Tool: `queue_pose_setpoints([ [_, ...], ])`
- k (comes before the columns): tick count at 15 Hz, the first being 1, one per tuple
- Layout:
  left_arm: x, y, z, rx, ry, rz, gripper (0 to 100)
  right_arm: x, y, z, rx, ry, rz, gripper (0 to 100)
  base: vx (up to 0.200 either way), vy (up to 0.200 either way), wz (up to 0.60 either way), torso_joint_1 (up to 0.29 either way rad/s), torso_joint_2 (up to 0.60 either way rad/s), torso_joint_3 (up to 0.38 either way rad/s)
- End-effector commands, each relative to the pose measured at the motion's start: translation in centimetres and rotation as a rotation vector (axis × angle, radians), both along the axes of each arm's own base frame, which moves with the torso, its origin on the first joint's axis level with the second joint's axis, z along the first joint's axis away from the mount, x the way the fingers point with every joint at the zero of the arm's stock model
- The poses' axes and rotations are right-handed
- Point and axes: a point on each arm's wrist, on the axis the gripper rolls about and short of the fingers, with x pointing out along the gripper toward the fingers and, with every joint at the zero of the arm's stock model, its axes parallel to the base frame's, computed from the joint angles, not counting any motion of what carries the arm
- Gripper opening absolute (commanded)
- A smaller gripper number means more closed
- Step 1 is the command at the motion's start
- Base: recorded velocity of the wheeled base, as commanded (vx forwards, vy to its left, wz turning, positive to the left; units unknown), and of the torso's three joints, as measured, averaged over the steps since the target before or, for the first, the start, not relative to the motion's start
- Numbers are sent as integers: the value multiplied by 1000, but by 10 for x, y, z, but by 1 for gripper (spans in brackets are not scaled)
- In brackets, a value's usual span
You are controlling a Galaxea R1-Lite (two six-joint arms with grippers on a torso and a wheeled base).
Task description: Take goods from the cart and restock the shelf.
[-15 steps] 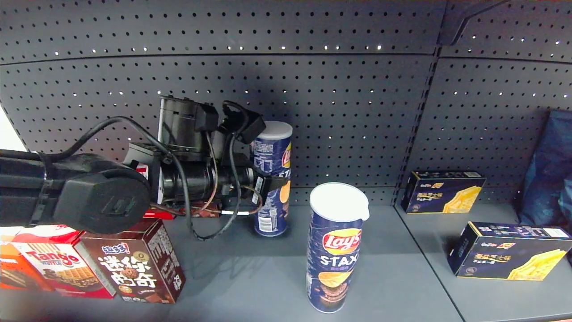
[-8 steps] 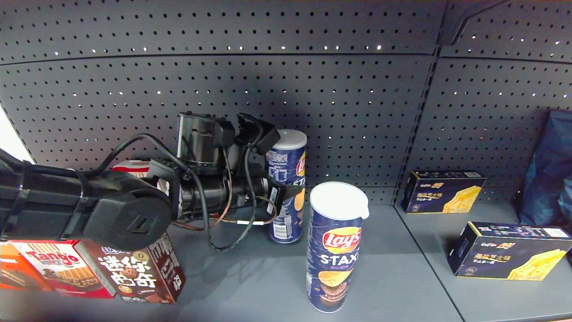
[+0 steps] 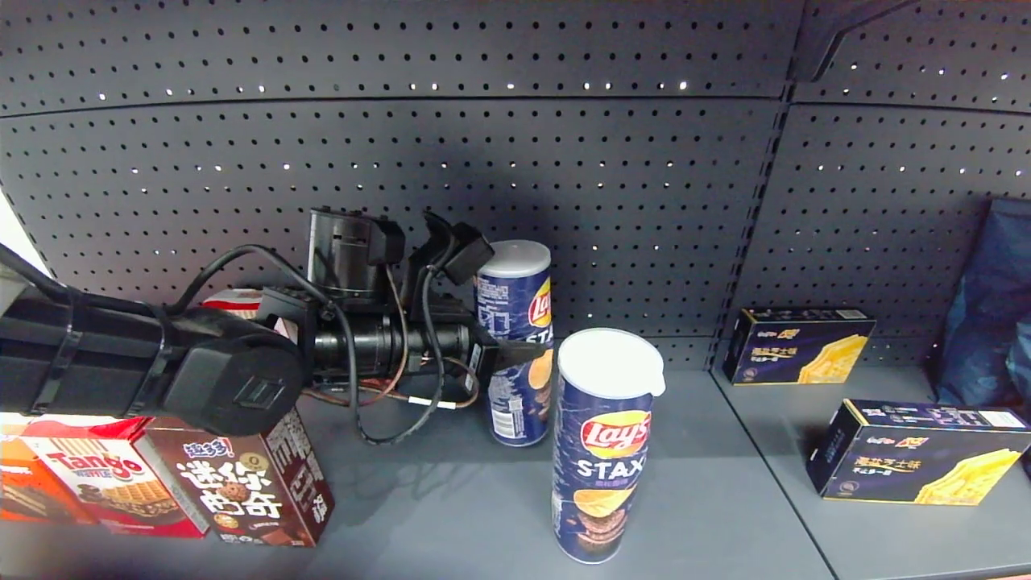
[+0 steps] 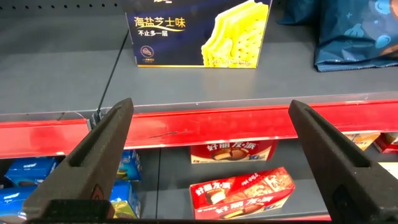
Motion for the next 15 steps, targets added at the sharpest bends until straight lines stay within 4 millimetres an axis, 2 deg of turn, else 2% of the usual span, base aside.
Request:
queue_pose_setpoints([
  [1,8,4,-4,11,-8,13,0,0,0,0,0,3,0,100,0,0,0,0,0,0],
  [5,17,1,-12,22,-33,10,0,0,0,0,0,3,0,100,0,0,0,0,0,0],
  [15,22,-15,-24,14,-42,-28,0,0,0,0,0,3,0,100,0,0,0,0,0,0],
])
